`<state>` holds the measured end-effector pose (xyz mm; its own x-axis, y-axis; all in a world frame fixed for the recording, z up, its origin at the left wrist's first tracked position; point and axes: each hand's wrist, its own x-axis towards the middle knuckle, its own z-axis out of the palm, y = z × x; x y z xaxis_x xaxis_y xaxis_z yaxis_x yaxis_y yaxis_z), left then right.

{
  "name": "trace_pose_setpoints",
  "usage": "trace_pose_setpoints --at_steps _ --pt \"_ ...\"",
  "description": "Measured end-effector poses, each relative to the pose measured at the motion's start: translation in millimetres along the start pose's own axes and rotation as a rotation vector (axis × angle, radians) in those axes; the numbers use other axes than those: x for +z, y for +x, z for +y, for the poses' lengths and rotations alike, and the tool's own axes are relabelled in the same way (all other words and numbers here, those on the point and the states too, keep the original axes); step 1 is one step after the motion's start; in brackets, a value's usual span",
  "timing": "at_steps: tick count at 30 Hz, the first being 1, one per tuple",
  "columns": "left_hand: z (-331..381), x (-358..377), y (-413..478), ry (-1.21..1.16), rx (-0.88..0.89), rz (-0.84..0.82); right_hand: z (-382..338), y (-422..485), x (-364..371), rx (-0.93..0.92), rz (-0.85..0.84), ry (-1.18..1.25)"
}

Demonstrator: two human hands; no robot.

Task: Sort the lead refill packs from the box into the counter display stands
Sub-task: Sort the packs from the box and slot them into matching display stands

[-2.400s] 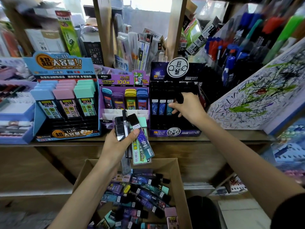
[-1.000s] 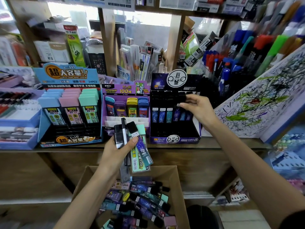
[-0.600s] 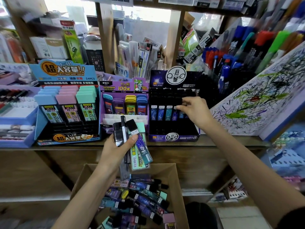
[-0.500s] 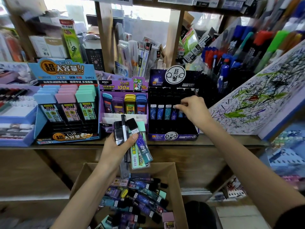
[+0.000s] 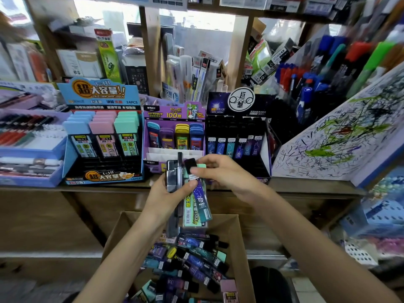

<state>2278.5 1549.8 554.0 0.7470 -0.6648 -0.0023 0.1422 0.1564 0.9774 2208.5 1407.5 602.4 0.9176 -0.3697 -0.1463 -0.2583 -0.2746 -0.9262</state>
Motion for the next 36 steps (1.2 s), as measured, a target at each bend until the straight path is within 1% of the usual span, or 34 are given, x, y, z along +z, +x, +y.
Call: trace_pose_setpoints --at_steps 3,8,11,13,17,22,25,28,32,36 --pt "0.0 -3.5 -3.5 -0.013 0.02 0.005 -3.5 1.8 7.7 0.02 -0.011 0.1" --pt "-0.7 -9.1 -5.7 -0.026 0.01 -0.018 -1.8 -1.8 4.0 -0.022 -0.044 0.189" --pt "-1.4 -10.4 -4.6 0.01 -0.003 -0.018 -0.6 -5.4 -5.5 -0.015 0.02 0.261" --pt "-2.5 -10.9 -3.6 0.05 -0.004 0.001 -1.5 -7.4 -20.0 -0.02 0.092 0.222" --pt "-2.2 -10.2 -0.8 0.083 0.006 0.01 -8.3 -13.0 -64.7 -0.057 0.178 0.224" --pt "-2.4 -8.0 1.0 0.098 -0.002 0.019 -8.8 -13.3 -117.9 -0.13 0.432 0.061" --pt "-3.6 -5.5 0.5 0.094 -0.02 0.021 -4.2 -8.3 -133.7 -0.169 0.517 -0.019" --pt "-4.1 -4.3 0.0 0.108 -0.019 0.033 0.0 -0.5 -139.9 -0.212 0.536 -0.119" --pt "-2.5 -4.4 -0.6 0.118 -0.016 0.049 3.5 9.8 -138.0 -0.164 0.546 -0.338" --pt "-1.9 -4.2 0.3 0.128 -0.017 0.061 6.0 12.3 -132.5 -0.191 0.524 -0.383"
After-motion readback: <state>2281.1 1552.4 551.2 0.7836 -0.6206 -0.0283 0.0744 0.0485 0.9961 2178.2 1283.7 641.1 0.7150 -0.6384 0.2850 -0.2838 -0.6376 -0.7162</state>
